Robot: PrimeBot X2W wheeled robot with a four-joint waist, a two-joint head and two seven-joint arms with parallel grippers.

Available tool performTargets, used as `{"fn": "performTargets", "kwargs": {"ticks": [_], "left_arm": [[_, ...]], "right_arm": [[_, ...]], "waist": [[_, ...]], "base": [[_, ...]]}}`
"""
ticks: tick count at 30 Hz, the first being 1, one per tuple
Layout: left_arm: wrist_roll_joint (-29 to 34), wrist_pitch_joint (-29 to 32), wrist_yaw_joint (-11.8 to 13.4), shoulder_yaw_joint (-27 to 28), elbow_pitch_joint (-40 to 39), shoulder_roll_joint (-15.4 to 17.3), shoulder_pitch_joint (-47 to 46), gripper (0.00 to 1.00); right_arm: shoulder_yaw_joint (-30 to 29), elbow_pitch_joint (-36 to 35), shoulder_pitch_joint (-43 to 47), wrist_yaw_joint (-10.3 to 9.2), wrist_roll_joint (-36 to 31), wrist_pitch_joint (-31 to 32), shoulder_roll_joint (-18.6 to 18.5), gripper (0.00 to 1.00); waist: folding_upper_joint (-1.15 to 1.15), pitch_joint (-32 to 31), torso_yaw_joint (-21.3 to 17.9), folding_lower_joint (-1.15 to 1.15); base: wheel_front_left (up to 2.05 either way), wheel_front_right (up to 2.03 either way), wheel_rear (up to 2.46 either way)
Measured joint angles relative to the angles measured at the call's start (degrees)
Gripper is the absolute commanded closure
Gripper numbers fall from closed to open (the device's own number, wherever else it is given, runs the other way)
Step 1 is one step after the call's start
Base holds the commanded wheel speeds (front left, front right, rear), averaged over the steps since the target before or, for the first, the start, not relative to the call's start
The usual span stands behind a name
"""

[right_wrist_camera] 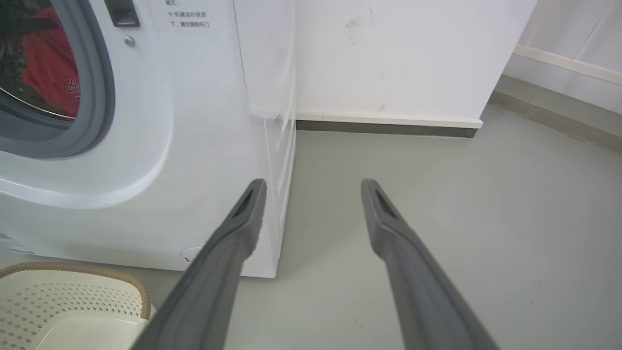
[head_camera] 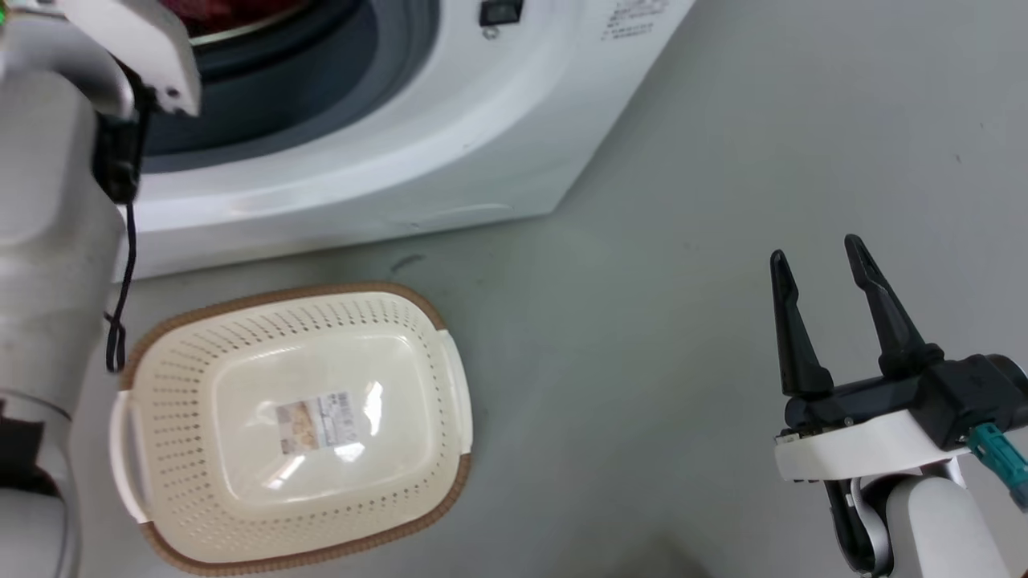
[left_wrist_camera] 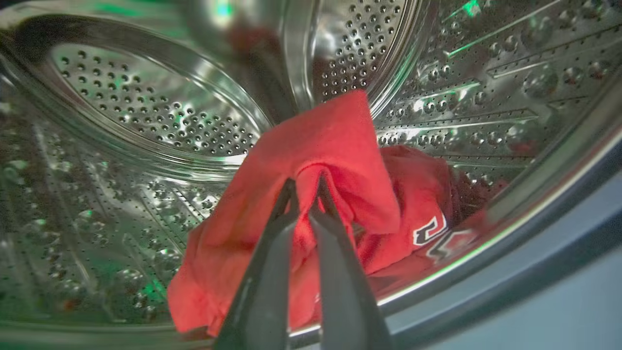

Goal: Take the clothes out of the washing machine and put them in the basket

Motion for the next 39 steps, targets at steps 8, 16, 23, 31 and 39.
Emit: {"fn": "performTargets", "kwargs": {"ticks": [8,16,23,31,39], "left_arm": [[-0.36,-5.05,1.23,0.44,-3.85,-2.45,8.39,1.00],[1.00,-5.25,2.22,4.56,-19.71,-1.62,21.27,1.00],[2.89,-5.33,2.25,6.54,-33.00,0.91,32.29,1.00],[0.67,-1.78,3.35,5.13,-43.29,2.54,43.31,1.00],[-3.03,1.33,3.90,4.15,-44.62,3.14,51.53,1.00]], "right_arm": [[-0.98,1.01,2.58,0.00,-2.21,0.00,0.00,0.00],[-0.45,1.75,5.03,0.01,-4.15,0.00,-0.02,0.00],[-0.60,2.26,7.25,0.00,-4.65,0.00,-0.02,0.00],[-0.60,2.56,9.00,0.00,-4.65,0.00,-0.01,0.00],[-0.74,2.14,8.55,0.00,-4.23,0.00,-0.02,0.00]], "waist": [[0.00,-8.27,3.93,-0.01],[0.00,-14.99,7.08,-0.01],[0.00,-19.15,9.21,-0.01],[0.00,-21.91,11.15,0.00],[0.00,-19.94,10.64,0.00]], "base": [[0.00,0.00,0.00],[0.00,0.00,0.00],[0.00,0.00,0.00],[0.00,0.00,0.00],[0.00,0.00,0.00]]}}
